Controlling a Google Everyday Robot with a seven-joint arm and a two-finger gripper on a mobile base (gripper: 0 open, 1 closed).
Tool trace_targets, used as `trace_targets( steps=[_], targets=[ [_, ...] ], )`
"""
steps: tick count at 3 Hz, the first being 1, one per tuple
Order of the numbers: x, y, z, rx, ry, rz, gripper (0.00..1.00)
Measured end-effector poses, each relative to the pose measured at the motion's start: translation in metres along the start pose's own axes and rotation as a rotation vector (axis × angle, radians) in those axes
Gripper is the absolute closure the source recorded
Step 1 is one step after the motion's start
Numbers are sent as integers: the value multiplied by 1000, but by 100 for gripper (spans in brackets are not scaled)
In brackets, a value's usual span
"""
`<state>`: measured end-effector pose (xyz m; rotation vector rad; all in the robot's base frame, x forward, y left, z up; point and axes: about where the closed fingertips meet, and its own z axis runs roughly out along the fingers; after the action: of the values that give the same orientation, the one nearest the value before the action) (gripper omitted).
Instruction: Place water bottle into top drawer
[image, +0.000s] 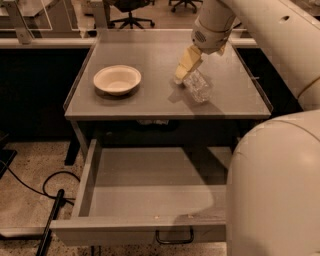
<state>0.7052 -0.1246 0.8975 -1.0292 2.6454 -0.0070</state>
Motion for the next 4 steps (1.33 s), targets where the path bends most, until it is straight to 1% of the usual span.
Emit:
trace_targets(
  steps=[1,2,3,4],
  targets=[
    [0,1,11,-3,6,-5,0],
    [5,4,41,-19,37,-17,0],
    [6,5,57,-25,52,-25,0],
    [7,5,66,-28,60,-38,0]
  ],
)
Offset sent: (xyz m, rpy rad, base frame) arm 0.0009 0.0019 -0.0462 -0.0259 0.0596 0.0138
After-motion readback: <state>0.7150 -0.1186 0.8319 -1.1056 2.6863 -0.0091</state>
